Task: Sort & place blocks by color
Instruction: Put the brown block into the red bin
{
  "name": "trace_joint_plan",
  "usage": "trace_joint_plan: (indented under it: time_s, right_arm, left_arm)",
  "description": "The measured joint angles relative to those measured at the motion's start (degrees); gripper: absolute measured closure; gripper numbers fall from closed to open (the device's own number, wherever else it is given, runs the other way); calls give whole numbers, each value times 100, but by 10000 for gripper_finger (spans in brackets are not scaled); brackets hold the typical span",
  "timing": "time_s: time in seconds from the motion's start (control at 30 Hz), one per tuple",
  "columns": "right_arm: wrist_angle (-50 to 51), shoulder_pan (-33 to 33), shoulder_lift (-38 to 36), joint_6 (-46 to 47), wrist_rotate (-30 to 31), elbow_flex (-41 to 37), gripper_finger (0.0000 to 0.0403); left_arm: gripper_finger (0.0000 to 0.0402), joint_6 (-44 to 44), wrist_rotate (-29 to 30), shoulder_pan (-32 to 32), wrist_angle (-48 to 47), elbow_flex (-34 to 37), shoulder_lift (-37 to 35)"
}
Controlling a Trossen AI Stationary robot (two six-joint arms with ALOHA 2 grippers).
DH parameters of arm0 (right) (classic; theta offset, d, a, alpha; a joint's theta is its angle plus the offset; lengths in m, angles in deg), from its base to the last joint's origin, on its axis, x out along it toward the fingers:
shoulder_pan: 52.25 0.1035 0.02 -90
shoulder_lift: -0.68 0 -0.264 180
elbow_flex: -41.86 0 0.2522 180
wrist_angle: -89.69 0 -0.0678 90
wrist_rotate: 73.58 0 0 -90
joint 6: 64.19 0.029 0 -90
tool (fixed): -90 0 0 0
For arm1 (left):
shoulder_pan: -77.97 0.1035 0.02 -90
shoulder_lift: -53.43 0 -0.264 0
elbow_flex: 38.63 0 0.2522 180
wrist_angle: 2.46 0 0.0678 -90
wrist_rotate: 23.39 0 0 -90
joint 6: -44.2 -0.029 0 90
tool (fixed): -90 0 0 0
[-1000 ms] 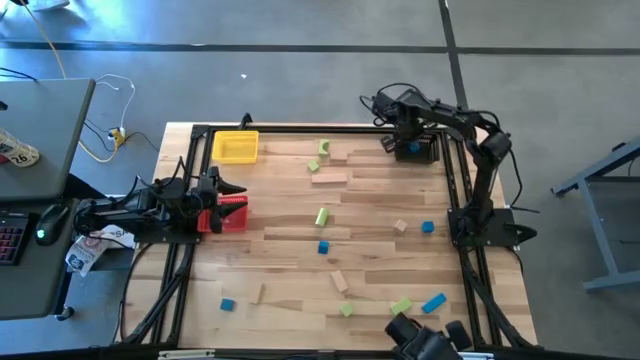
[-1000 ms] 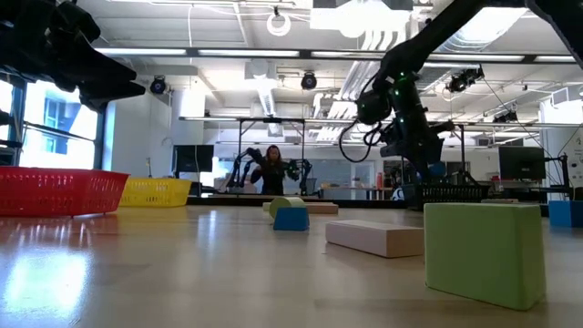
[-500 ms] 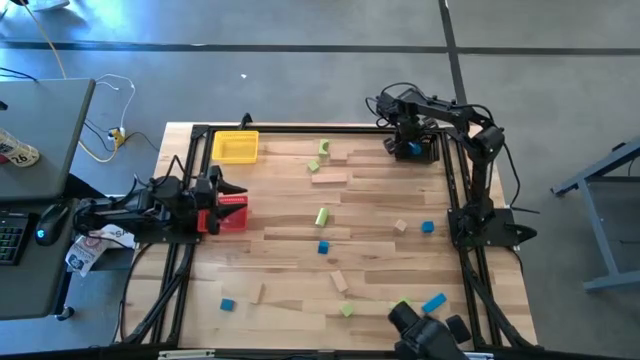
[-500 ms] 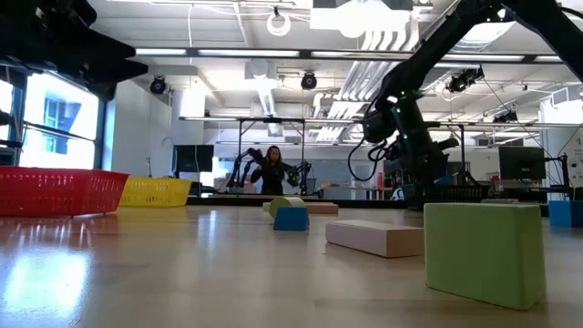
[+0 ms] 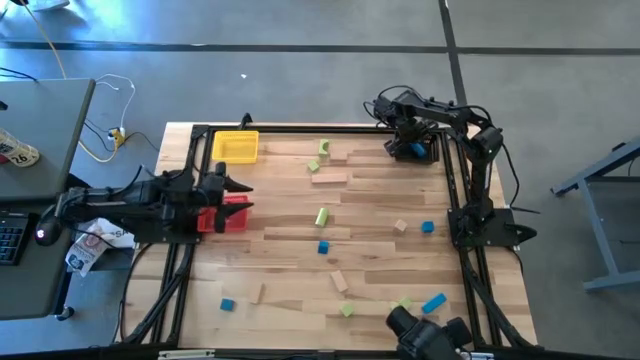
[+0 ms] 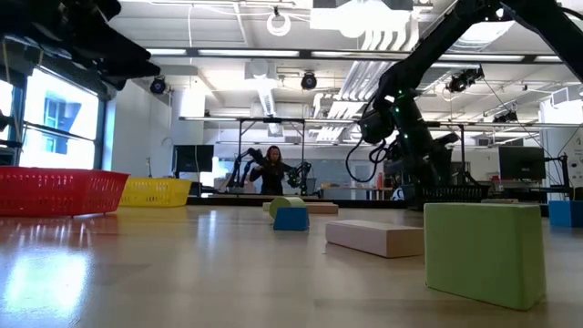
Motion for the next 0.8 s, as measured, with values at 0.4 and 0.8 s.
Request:
trace_joint_plan:
  time_s: [0.4, 0.8]
  right_arm:
    - [112, 591, -687, 195, 109, 2, 183]
    - [68, 1785, -1368, 718, 387, 2, 183]
  left_arm:
    - [212, 201, -133, -26, -1770, -1744, 1766]
    - [212, 1940, -482, -1208, -2698, -2598, 2921]
